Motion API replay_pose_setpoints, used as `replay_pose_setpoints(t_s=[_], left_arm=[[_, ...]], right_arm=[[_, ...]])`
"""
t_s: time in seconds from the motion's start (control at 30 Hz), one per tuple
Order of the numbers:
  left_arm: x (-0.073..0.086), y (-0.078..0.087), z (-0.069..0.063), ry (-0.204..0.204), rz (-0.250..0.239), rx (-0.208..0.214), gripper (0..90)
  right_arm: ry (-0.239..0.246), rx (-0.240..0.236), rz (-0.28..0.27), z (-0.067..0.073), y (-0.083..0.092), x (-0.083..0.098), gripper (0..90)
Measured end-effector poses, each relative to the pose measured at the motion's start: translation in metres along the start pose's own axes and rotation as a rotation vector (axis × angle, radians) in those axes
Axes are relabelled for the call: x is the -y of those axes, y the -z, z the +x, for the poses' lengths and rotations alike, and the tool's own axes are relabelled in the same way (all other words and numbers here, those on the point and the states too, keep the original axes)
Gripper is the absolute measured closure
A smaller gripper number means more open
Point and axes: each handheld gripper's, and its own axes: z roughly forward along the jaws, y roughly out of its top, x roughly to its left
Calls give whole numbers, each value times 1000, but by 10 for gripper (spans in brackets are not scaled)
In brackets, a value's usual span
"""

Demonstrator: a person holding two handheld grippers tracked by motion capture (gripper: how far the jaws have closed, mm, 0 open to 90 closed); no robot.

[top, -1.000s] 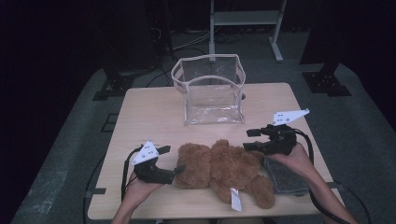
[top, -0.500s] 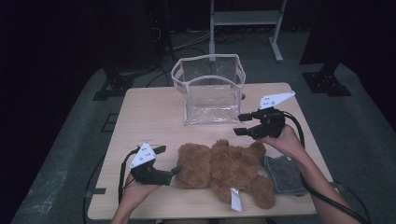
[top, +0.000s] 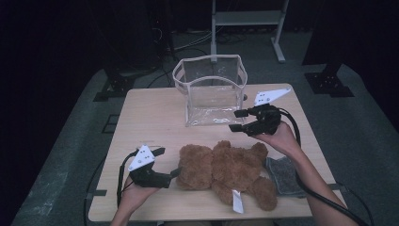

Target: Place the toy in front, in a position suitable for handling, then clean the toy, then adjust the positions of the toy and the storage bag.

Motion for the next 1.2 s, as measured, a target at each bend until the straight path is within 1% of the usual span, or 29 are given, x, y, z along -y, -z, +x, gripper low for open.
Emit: replay_pose_setpoints(t_s=[0.07, 0.13, 0.2, 0.27, 0.4, 0.43, 0.5, 0.53, 0.6, 0.63, 0.67, 0.73, 0.77, 0.8, 0.83, 0.87, 0.9, 0.97, 1.07, 1.13, 1.2], left_arm=[[0, 3, 1, 11, -13, 1, 70], [0, 5, 2, 5, -11, -6, 69], [1, 7, 4, 15, -17, -9, 69], [2, 7, 6, 18, -9, -13, 69], [2, 4, 8, 35, -19, 1, 69], [2, 3, 7, 26, -15, 3, 69], [3, 4, 7, 27, -10, 8, 69], [3, 4, 7, 27, -10, 8, 69], [0, 7, 8, 35, -26, 5, 69], [0, 8, 8, 28, -30, 2, 69], [-2, 11, 7, 29, -41, 3, 69], [-4, 12, 6, 25, -57, 3, 69], [-5, 12, 6, 31, -67, 7, 69], [-6, 11, 7, 33, -70, 15, 69], [-6, 10, 7, 26, -65, 11, 69], [-6, 8, 7, 13, -55, 8, 69], [-6, 7, 8, 12, -49, 8, 69], [-5, 6, 9, 4, -39, 5, 68], [-3, 6, 12, 14, -37, 9, 59], [-2, 7, 14, 14, -33, 3, 59], [-2, 7, 15, 27, -36, 6, 59]], right_arm=[[2, -11, -10, 0, -1, -3, 353], [17, -10, 0, 1, -3, -7, 357], [24, -16, 10, 0, -7, -14, 357], [40, -19, 21, -2, -11, -24, 359], [52, -19, 48, -6, -18, -40, 358], [57, -21, 48, -7, -19, -43, 358], [56, -25, 49, -7, -22, -48, 358], [50, -23, 50, -8, -24, -50, 358], [40, -28, 44, -8, -27, -52, 359], [37, -26, 45, -8, -28, -54, 358], [36, -25, 46, -8, -28, -54, 358], [45, -21, 43, -6, -30, -57, 359], [50, -23, 42, -6, -31, -57, 359], [48, -31, 47, -6, -32, -57, 360], [57, -29, 59, -7, -33, -57, 362], [65, -29, 71, -10, -33, -58, 366], [66, -38, 73, -14, -34, -59, 369], [74, -34, 80, -21, -34, -64, 372], [94, -19, 99, -33, -34, -73, 374], [92, -10, 106, -44, -33, -82, 383], [83, 0, 109, -55, -33, -90, 389]])
